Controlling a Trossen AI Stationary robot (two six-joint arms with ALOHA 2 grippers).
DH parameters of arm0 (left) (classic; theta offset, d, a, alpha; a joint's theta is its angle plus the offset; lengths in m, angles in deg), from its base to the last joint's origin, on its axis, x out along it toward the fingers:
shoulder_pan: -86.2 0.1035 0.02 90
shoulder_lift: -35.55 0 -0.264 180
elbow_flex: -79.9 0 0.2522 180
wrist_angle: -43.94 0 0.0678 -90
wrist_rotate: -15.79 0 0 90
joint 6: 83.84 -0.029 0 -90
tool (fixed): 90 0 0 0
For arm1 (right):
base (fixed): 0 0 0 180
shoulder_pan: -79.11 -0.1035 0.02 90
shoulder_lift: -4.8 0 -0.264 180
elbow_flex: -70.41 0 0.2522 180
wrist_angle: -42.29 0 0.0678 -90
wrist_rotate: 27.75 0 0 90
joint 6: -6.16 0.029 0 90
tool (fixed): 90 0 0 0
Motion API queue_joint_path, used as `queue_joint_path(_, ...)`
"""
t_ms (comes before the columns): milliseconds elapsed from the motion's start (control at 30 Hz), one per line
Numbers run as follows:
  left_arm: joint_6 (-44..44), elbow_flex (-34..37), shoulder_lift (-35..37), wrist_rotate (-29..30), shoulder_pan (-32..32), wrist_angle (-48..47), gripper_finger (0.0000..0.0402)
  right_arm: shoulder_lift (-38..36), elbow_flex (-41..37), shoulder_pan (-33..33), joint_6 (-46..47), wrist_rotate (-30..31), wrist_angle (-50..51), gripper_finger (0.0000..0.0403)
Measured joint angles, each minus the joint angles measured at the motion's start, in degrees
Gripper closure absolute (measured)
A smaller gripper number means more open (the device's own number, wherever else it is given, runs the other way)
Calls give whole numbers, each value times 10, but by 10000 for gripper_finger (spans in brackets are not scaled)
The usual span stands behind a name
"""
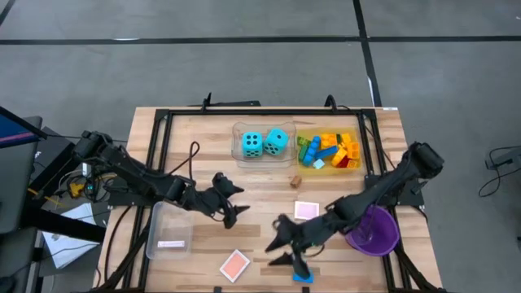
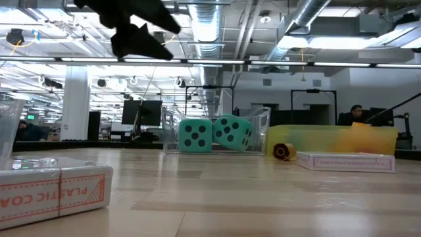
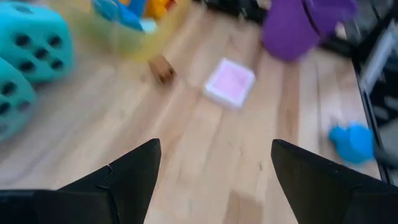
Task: Pick & Place Toys
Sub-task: Put the blue game piece into the yellow bin
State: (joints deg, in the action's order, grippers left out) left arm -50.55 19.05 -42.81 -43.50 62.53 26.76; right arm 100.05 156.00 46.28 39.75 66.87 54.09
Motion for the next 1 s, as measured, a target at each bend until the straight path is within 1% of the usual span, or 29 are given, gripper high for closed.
queue_joint_path(100,0,0,0,-36,-12,-36,100,37,50,-11,13,-22,43,227)
queue_joint_path(200,1,0,0,-55,-25,-66,100,62,89,-22,40,-34,94,236)
queue_joint_path(333,1,0,0,-56,-38,-84,100,83,123,-36,87,-33,157,240)
queue_joint_path(500,1,0,0,-56,-41,-84,100,92,130,-68,119,-27,183,239)
queue_joint_path(567,1,0,0,-56,-41,-84,100,90,131,-85,128,-5,211,239)
queue_joint_path(667,1,0,0,-56,-41,-84,100,90,130,-112,156,51,262,238)
queue_joint_path(733,1,0,0,-56,-41,-84,100,89,130,-125,186,83,291,230)
queue_joint_path(767,1,0,0,-56,-41,-84,100,90,130,-130,201,89,306,224)
queue_joint_path(900,1,0,0,-56,-41,-84,100,91,130,-137,275,90,368,187)
queue_joint_path(1000,0,0,0,-55,-41,-84,100,91,130,-136,293,90,397,157)
